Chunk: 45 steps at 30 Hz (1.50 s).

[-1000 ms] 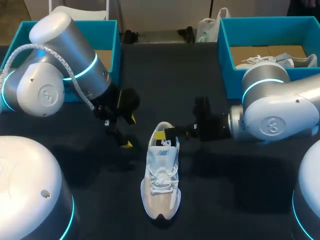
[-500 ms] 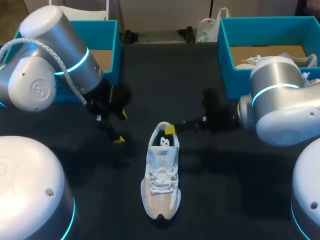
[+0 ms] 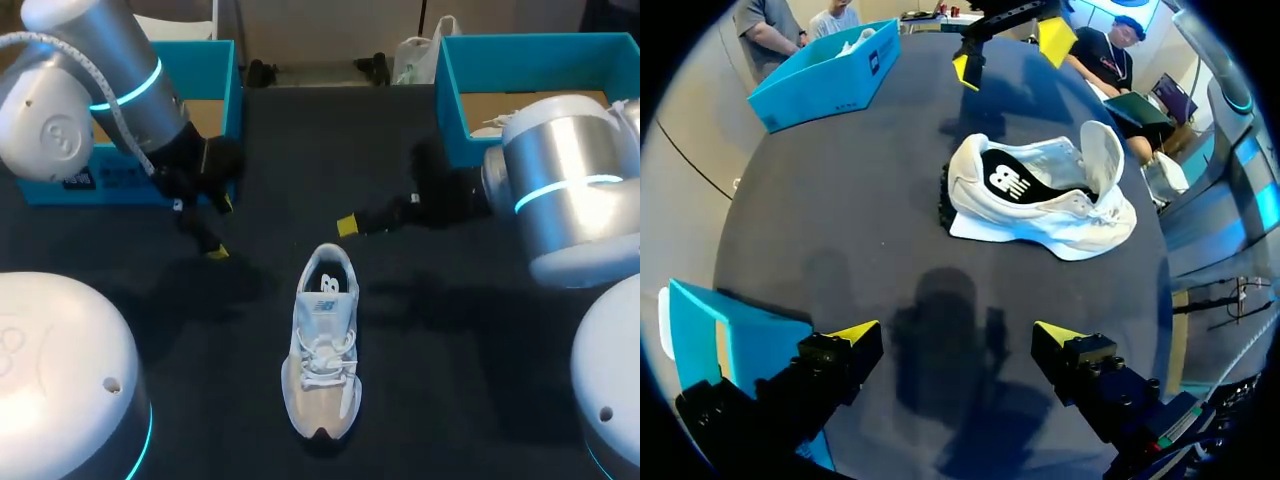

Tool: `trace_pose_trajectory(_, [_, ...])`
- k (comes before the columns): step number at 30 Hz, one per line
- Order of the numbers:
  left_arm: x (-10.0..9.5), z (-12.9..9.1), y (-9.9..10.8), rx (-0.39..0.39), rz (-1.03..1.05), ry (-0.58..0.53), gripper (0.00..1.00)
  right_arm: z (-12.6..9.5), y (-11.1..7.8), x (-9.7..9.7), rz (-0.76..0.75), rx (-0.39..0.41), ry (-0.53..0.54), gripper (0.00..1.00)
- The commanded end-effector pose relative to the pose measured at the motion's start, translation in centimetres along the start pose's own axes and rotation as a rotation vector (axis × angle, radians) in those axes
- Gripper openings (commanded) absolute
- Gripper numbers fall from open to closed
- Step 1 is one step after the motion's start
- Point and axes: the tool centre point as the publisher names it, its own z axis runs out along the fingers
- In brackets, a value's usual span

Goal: Take the shoe out of the shoebox, open the shoe tongue, remove and reinsert the insole, then place the shoe into the shoebox

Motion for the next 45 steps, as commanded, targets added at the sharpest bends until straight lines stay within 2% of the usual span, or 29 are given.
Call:
trace_pose_trajectory(1, [-0.7, -1.5, 0.4, -0.010, 0.015, 0.020, 1.00, -2.8, 1.1, -0.5, 0.037, 0.277, 0.011, 0.95])
trace_pose_trajectory(9, [-2.4, -3.5, 1.2, -0.005, 0.022, 0.033, 1.00, -4.4, 2.5, -0.8, 0.114, 0.414, -0.068, 0.95])
trace_pose_trajectory(14, [-2.7, -3.9, 1.4, -0.010, 0.013, 0.024, 1.00, -4.8, 3.1, -1.3, 0.154, 0.491, -0.072, 0.98])
trace_pose_trajectory(25, [-3.7, -4.4, 1.5, -0.018, 0.015, 0.028, 1.00, -5.1, 4.2, -2.9, 0.214, 0.571, -0.026, 1.00])
trace_pose_trajectory(31, [-3.9, -4.5, 1.5, -0.010, 0.001, 0.026, 1.00, -5.5, 4.7, -3.8, 0.261, 0.610, -0.041, 1.00])
trace_pose_trajectory(35, [-4.0, -4.8, 1.7, -0.012, 0.005, 0.023, 1.00, -5.8, 4.6, -3.9, 0.289, 0.625, -0.108, 1.00])
trace_pose_trajectory(39, [-4.2, -5.1, 1.9, -0.020, 0.031, 0.032, 1.00, -6.1, 4.5, -3.7, 0.313, 0.617, -0.222, 1.00])
trace_pose_trajectory(43, [-4.5, -5.5, 2.1, -0.026, 0.054, 0.041, 1.00, -6.4, 4.2, -3.3, 0.322, 0.585, -0.273, 0.88])
trace_pose_trajectory(45, [-4.9, -5.9, 2.3, -0.026, 0.069, 0.047, 1.00, -6.7, 4.0, -3.0, 0.323, 0.556, -0.323, 0.76])
